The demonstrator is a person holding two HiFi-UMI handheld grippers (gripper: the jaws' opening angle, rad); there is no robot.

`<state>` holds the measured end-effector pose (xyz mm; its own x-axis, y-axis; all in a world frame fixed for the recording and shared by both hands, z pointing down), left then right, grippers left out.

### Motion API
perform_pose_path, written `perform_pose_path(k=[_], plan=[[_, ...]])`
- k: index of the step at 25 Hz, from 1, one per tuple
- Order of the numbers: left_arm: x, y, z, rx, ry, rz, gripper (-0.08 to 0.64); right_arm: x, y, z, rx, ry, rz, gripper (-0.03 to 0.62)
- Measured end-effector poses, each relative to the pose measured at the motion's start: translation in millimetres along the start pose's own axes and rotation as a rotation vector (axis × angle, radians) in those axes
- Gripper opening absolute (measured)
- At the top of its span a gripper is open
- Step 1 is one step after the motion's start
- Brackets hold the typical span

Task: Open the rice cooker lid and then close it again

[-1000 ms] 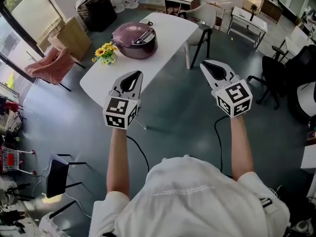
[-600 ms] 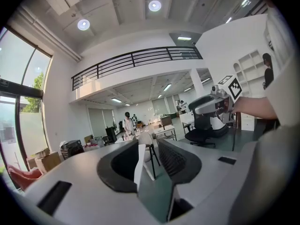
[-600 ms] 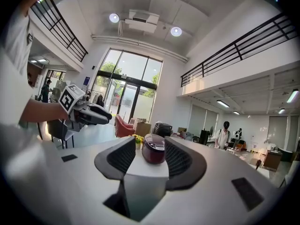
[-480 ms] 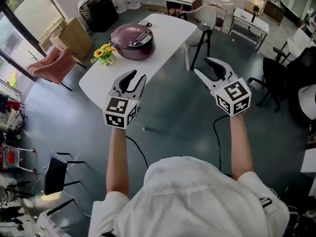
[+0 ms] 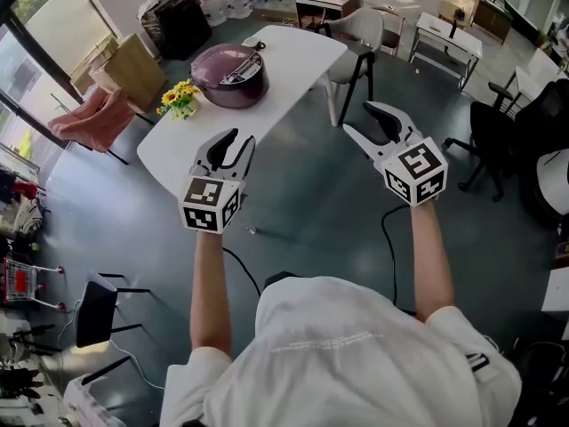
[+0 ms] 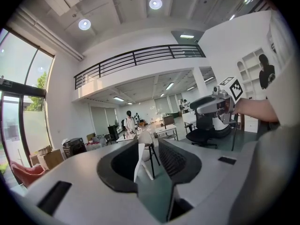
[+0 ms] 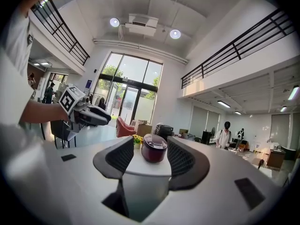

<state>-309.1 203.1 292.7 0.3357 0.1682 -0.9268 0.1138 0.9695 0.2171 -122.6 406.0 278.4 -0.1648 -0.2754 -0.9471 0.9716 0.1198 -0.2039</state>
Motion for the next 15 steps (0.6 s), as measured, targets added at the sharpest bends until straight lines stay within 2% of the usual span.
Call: perform_pose_path(k=[9, 15], plan=[[-8, 4, -1, 0.013, -0.019, -0.019, 0.149, -9, -4, 0, 0.033, -0.02, -0.011, 0.256], [-17, -8, 17, 0.002, -0.02, -0.029, 0.149, -15, 3, 14, 0.015, -0.04, -0.007, 0.256]])
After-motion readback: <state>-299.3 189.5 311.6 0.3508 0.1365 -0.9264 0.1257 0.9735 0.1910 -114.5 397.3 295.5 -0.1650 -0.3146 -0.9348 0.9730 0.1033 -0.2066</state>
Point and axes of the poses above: the fingertips, and each gripper's own axes: z forward along the fingers, y to its right, x out of its top, the point moved 6 cm from there along -z, backward along the fingers, and after that the axes turned 7 degrees about -y, right-handed, at the moved point
